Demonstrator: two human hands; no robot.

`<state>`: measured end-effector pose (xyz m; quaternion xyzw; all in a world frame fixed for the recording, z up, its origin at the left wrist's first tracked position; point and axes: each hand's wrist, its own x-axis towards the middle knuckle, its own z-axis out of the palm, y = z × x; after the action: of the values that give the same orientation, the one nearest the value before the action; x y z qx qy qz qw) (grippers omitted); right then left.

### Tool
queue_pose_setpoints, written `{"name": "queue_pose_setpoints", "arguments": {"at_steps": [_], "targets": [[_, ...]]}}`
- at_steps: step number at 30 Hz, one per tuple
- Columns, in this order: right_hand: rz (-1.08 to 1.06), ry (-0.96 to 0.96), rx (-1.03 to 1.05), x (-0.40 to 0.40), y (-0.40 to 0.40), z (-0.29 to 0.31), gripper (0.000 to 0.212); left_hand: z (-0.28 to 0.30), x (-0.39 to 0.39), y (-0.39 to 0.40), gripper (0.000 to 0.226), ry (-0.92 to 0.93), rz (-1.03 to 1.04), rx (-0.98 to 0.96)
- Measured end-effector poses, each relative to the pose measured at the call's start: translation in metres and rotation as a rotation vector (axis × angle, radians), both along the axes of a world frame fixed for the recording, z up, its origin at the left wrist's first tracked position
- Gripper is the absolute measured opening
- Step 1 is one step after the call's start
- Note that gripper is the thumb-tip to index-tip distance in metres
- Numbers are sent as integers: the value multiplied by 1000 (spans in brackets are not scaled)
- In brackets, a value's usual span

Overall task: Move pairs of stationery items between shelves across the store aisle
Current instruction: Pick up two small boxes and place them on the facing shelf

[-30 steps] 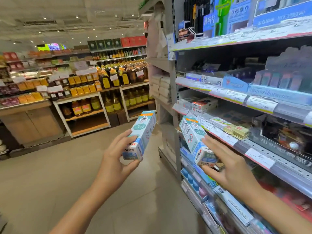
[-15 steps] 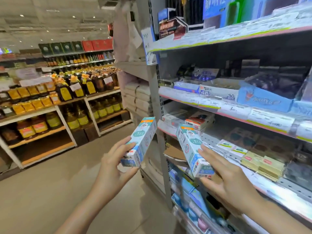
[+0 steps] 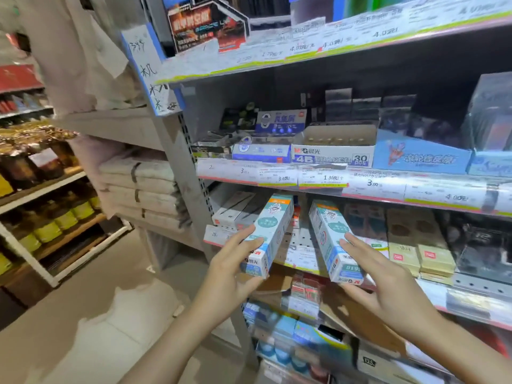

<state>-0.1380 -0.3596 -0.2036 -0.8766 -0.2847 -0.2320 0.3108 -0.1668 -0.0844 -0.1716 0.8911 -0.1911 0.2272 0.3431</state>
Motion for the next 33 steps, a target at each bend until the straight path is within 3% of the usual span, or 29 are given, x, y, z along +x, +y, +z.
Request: {"name": "queue_pose_setpoints", "arguments": {"at_steps": [5,13,22,33], "targets": [[-226,29,-14,6,13,2,65,-12,58,-3,60,28,-176,121],[-455,167,-125,36,19,13,61,-15,119,-46,58,97,-274,359],[-431,274,-305,79,39,14,56,-25,159,-66,55,56,-56,743],[-374,323,-303,103,45,-17,63,-40,173,-62,57,147,-65,712]]}}
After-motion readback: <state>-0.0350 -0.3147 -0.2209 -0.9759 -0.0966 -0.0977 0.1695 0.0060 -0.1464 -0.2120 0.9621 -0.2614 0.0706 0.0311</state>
